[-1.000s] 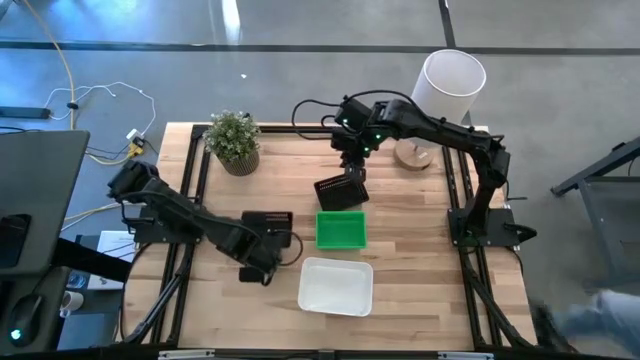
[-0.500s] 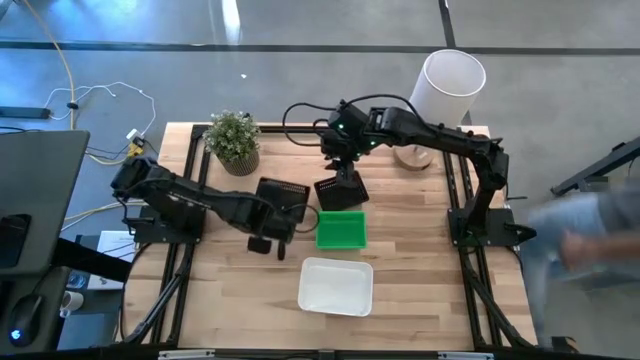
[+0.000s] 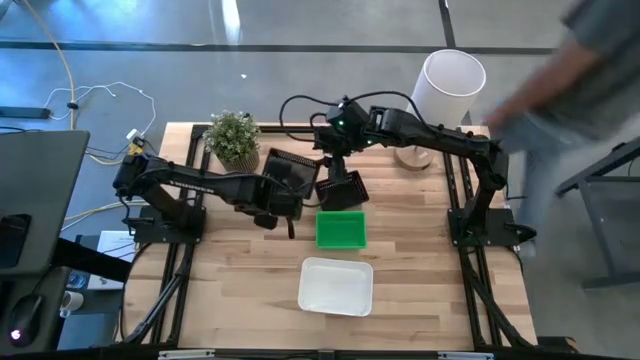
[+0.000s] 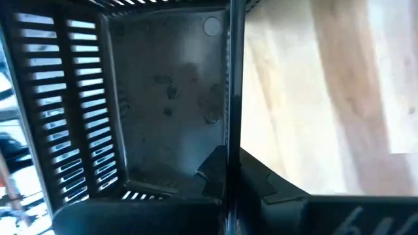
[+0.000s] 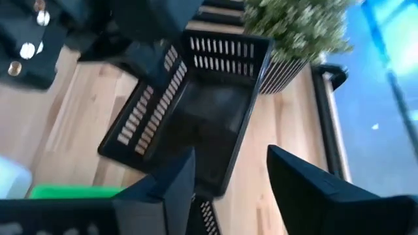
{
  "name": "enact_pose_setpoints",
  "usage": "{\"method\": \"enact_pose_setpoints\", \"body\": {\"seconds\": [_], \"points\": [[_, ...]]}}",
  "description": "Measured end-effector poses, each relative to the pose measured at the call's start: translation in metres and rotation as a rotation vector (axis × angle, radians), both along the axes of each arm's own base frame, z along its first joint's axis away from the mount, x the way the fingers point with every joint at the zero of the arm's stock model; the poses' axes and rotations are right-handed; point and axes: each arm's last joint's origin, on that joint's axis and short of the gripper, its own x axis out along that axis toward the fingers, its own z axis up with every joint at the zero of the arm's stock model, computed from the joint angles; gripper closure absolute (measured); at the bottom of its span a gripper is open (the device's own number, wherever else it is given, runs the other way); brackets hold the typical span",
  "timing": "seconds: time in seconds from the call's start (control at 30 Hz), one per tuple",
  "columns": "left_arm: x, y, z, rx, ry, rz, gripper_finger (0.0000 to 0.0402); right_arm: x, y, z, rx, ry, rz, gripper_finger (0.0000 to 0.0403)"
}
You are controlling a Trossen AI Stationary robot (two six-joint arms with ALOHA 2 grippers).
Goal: Stack baskets by color
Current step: Stack the bottom black bin on the stacked black bin
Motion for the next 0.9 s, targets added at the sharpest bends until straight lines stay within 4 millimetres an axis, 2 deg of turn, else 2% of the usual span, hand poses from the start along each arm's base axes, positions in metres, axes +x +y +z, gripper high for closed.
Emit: {"method": "enact_pose_setpoints", "body": {"seconds": [0.2,0.43,0.73,0.83,0.9], "points": [[0.001,0.009,0.004,0.037,0.018,-0.015,0.0401,0.005,-0.003,0.002,-0.059,-0.033,-0.053,0.0206],[0.001,0.013,0.005,0.111,0.045,-0.029,0.0401,0.016,-0.008,-0.018,-0.051,0.023,-0.098,0.0206],[0.001,0.013,0.006,0.147,0.068,-0.051,0.0401,0.019,-0.011,-0.026,-0.030,0.053,-0.212,0.0206],[0.001,0.014,0.007,0.189,0.079,-0.049,0.0401,0.019,-0.011,-0.029,-0.009,0.073,-0.227,0.0220],[0.001,0.014,0.007,0.197,0.088,-0.058,0.0401,0.019,-0.011,-0.030,0.004,0.080,-0.236,0.0244]]}}
